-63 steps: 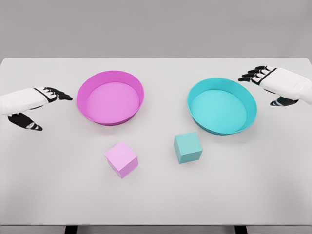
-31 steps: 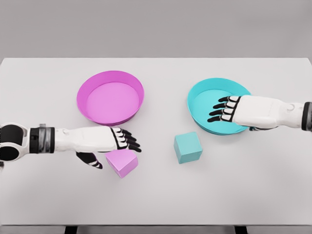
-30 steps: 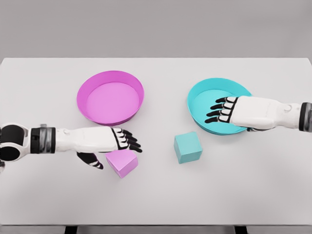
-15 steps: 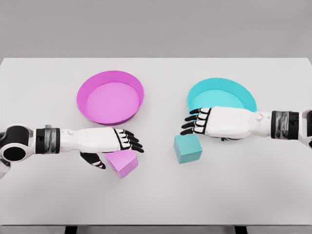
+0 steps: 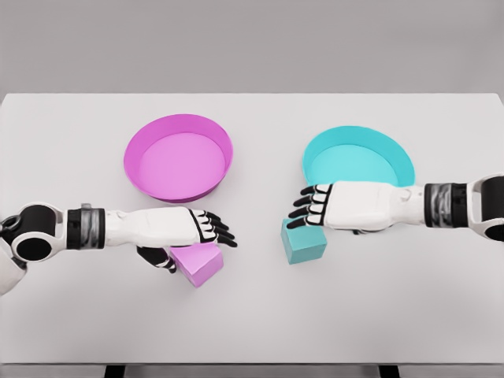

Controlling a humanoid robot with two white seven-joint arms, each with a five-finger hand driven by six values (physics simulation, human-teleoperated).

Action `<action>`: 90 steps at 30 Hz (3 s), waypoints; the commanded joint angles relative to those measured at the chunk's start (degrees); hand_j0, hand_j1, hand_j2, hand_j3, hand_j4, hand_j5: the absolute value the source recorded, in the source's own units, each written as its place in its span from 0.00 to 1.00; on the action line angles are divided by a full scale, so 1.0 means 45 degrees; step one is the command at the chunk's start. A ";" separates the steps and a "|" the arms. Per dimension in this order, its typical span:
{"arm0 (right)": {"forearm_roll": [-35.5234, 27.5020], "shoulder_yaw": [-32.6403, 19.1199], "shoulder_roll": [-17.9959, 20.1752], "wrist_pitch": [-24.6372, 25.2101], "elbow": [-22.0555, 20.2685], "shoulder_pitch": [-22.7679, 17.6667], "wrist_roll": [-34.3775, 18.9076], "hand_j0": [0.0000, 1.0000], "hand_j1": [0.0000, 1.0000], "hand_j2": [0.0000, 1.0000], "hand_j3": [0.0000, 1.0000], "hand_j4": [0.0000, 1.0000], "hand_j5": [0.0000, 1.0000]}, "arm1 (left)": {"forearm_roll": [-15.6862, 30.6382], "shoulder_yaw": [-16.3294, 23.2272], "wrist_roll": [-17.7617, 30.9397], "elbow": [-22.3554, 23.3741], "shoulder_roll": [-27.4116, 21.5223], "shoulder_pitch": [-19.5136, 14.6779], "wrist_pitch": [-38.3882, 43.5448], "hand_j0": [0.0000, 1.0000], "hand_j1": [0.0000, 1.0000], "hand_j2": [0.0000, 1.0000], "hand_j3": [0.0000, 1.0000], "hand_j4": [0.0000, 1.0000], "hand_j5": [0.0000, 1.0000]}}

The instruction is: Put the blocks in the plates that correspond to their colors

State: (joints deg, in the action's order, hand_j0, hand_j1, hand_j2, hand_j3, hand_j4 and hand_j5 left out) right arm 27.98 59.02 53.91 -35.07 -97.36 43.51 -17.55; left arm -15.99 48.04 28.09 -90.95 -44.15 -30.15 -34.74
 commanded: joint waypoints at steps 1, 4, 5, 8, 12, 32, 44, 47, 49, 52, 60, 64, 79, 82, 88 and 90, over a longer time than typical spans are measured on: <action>-0.0026 0.0010 -0.0242 0.0017 0.0170 0.0000 -0.0338 1.00 1.00 1.00 1.00 1.00 1.00 | -0.0196 0.0048 0.0027 0.0093 0.0045 0.0000 -0.0058 1.00 1.00 1.00 1.00 1.00 1.00; 0.0052 0.0010 -0.0262 0.0017 0.0170 0.0019 -0.0455 1.00 1.00 1.00 1.00 1.00 1.00 | -0.0312 0.0048 0.0027 0.0308 0.0123 0.0000 -0.0058 1.00 1.00 1.00 1.00 1.00 1.00; 0.0071 0.0010 -0.0340 0.0017 0.0170 0.0039 -0.0514 1.00 1.00 1.00 1.00 1.00 1.00 | -0.0566 0.0048 0.0027 0.0386 0.0162 0.0020 -0.0058 1.00 1.00 1.00 1.00 1.00 1.00; 0.0111 -0.0009 -0.0535 0.0017 0.0151 0.0078 -0.0514 1.00 1.00 1.00 1.00 1.00 1.00 | -0.0645 0.0067 0.0027 0.0425 0.0241 0.0020 -0.0058 1.00 1.00 1.00 1.00 1.00 1.00; 0.0130 -0.0010 -0.0555 0.0017 0.0112 0.0117 -0.0514 1.00 1.00 1.00 1.00 1.00 1.00 | -0.0645 0.0067 0.0027 0.0425 0.0221 0.0059 -0.0058 1.00 1.00 1.00 1.00 1.00 1.00; 0.0130 -0.0010 -0.0985 0.0017 -0.0103 0.0215 -0.0553 1.00 1.00 1.00 1.00 1.00 1.00 | -0.0040 0.0048 -0.0052 0.0210 -0.0482 -0.0800 -0.0058 0.54 0.54 0.54 0.54 0.54 0.54; 0.0481 0.0010 -0.1238 0.0017 -0.0025 0.0098 -0.0982 1.00 1.00 1.00 1.00 1.00 1.00 | 0.1093 -0.0283 0.0027 0.0425 -0.0950 -0.1621 -0.0058 0.54 0.54 0.54 0.54 0.54 0.54; 0.0697 0.0010 -0.1492 0.0017 0.0034 0.0137 -0.0982 1.00 1.00 1.00 1.00 1.00 1.00 | 0.1152 -0.0421 -0.0013 0.1245 -0.0912 -0.1777 -0.0058 0.54 0.54 0.54 0.54 0.54 0.54; 0.0716 0.0010 -0.1512 0.0017 0.0034 0.0137 -0.0982 1.00 1.00 1.00 1.00 1.00 1.00 | 0.1152 -0.0714 -0.0032 0.1908 -0.0775 -0.1855 -0.0058 0.53 0.53 0.53 0.53 0.53 0.53; 0.1028 0.0010 -0.1531 0.0017 0.0034 0.0078 -0.1118 0.99 0.99 0.99 0.99 0.99 0.99 | 0.1132 -0.0812 -0.0032 0.2806 -0.0288 -0.2304 -0.0058 0.53 0.53 0.53 0.53 0.53 0.53; 0.1087 0.0049 -0.1864 0.0017 0.0034 0.0000 -0.1763 0.94 0.94 0.94 0.94 0.94 0.94 | 0.1074 -0.1397 -0.0032 0.5542 0.0826 -0.3027 -0.0058 0.54 0.54 0.54 0.54 0.54 0.54; 0.1087 0.0049 -0.1883 0.0017 0.0034 -0.0020 -0.1803 0.93 0.93 0.93 0.93 0.93 0.93 | 0.1054 -0.1749 -0.0032 0.5777 0.1158 -0.3281 -0.0058 0.57 0.57 0.57 0.57 0.57 0.57; 0.1166 -0.0107 -0.1864 0.0017 0.0034 0.0078 -0.2291 0.59 0.59 0.59 0.59 0.59 0.59 | 0.1152 -0.2120 -0.0091 0.5757 -0.0032 -0.3379 -0.0058 1.00 1.00 1.00 1.00 1.00 1.00; 0.1107 -0.0361 -0.1825 0.0017 0.0034 0.0098 -0.2291 0.59 0.59 0.59 0.59 0.59 0.59 | 0.1152 -0.2120 -0.0071 0.5777 -0.1165 -0.3301 -0.0058 1.00 1.00 1.00 1.00 1.00 1.00; 0.1048 -0.0439 -0.1844 0.0017 0.0034 0.0137 -0.2271 0.59 0.59 0.59 0.59 0.59 0.59 | 0.1230 -0.2277 -0.0071 0.6831 -0.1146 -0.2735 -0.0058 1.00 1.00 1.00 1.00 1.00 1.00; 0.1029 -0.0634 -0.1844 0.0017 0.0034 0.0137 -0.2271 0.59 0.59 0.59 0.59 0.59 0.59 | 0.1249 -0.2257 -0.0071 0.7220 -0.0814 -0.2656 -0.0058 1.00 1.00 1.00 1.00 1.00 1.00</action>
State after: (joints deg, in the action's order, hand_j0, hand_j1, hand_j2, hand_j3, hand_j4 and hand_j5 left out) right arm 33.02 56.73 45.58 -35.13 -97.21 44.21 -27.80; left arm -10.94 38.07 27.80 -59.89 -48.37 -42.10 -35.13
